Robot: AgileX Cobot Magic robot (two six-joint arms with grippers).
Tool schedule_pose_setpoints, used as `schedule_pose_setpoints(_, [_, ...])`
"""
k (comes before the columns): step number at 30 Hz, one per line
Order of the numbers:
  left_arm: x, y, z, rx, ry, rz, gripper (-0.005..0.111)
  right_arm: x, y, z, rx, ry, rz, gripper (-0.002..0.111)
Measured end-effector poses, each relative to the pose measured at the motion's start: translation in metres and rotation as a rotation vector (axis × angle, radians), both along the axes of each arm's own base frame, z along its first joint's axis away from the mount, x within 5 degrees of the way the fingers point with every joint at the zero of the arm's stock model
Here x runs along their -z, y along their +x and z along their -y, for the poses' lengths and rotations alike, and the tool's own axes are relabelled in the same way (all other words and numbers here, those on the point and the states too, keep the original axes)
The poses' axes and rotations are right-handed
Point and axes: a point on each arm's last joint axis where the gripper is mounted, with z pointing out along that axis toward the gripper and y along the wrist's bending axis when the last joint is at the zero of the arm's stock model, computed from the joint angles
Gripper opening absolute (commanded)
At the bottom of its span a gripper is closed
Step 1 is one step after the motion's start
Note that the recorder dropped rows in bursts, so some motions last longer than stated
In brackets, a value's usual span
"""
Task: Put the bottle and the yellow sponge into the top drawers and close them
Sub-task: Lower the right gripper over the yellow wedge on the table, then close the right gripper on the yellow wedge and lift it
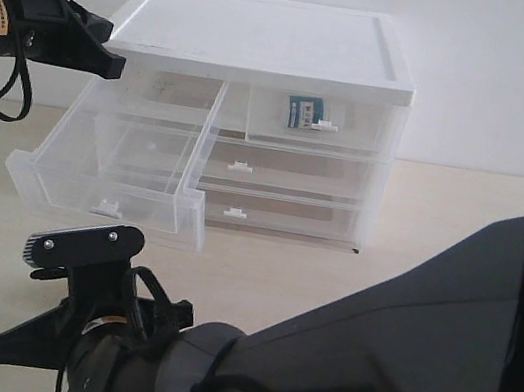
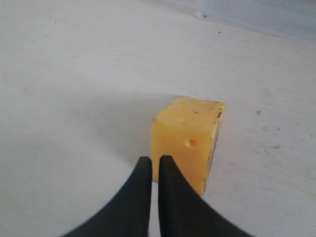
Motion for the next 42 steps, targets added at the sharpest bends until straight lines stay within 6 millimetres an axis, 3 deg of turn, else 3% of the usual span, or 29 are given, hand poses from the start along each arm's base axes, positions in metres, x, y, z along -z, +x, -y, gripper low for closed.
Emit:
schedule_pose_setpoints(9, [0.0, 0.0, 0.0, 0.0, 0.0, 0.0, 0.004, -0.005, 0.0, 0.001, -0.009, -0.035, 0.014, 0.004])
schedule_pose_setpoints(12, [0.0, 0.0, 0.0, 0.0, 0.0, 0.0, 0.004, -0.014, 0.0, 0.001, -0.021, -0.036, 0.029, 0.025])
schedule_pose_setpoints(16, [0.0, 0.0, 0.0, 0.0, 0.0, 0.0, 0.004, -0.02, 0.0, 0.001, -0.033, -0.041, 0.046, 0.066])
schedule_pose_setpoints(18, [0.0, 0.0, 0.0, 0.0, 0.0, 0.0, 0.004, -0.021, 0.001, 0.002, -0.029, -0.043, 0.053, 0.071])
schedule_pose_setpoints(27, [0.0, 0.0, 0.0, -0.001, -0.003, -0.001, 0.004, -0.003, 0.019, 0.003, -0.018, -0.061, 0.008, 0.068])
schedule_pose_setpoints(37, [0.0, 0.0, 0.0, -0.002, -0.005, -0.002, 0.004, -0.003, 0.026, -0.005, -0.022, -0.052, 0.004, 0.06])
schedule_pose_setpoints(40, [0.0, 0.0, 0.0, -0.002, -0.007, -0.002, 0.004, 0.001, 0.026, -0.005, -0.027, -0.066, 0.005, 0.043])
schedule_pose_setpoints(42, [0.0, 0.0, 0.0, -0.002, -0.007, -0.002, 0.004, 0.001, 0.026, -0.005, -0.031, -0.074, 0.003, 0.017])
